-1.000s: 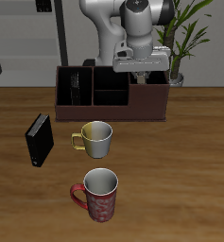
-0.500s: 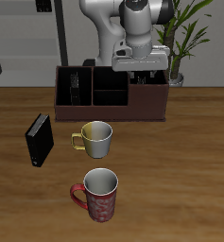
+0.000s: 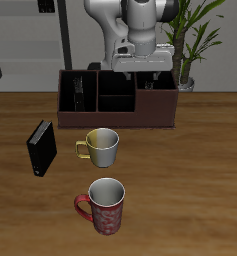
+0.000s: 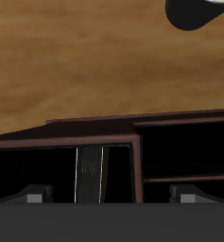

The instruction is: Place the left black book into the back desk caddy's left compartment and place the yellow book into the back desk caddy's right compartment and place the right black book into the back desk caddy's right compartment

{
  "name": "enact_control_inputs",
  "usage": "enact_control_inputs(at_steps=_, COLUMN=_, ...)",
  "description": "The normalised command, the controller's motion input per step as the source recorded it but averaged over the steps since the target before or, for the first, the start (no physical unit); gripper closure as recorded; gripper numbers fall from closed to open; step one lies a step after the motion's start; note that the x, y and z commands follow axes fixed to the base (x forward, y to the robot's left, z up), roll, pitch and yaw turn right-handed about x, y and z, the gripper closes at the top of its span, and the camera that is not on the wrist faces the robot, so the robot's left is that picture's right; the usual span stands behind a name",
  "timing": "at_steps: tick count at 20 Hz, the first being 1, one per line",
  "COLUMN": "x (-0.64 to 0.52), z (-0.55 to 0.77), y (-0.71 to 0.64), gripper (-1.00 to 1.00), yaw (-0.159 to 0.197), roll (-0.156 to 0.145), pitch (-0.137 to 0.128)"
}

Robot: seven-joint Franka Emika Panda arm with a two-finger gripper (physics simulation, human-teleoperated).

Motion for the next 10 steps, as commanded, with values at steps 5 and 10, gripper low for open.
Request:
enact_control_inputs(at_steps=5, x=0.32, z=0.33, y=-0.66, gripper=-1.00, yaw=0.058, roll=-0.035, pitch=-0.028)
enact_control_inputs(at_steps=10, x=0.21, z=0.27, y=-0.75, gripper=-1.00, yaw=0.124, roll=-0.025, pitch=-0.034)
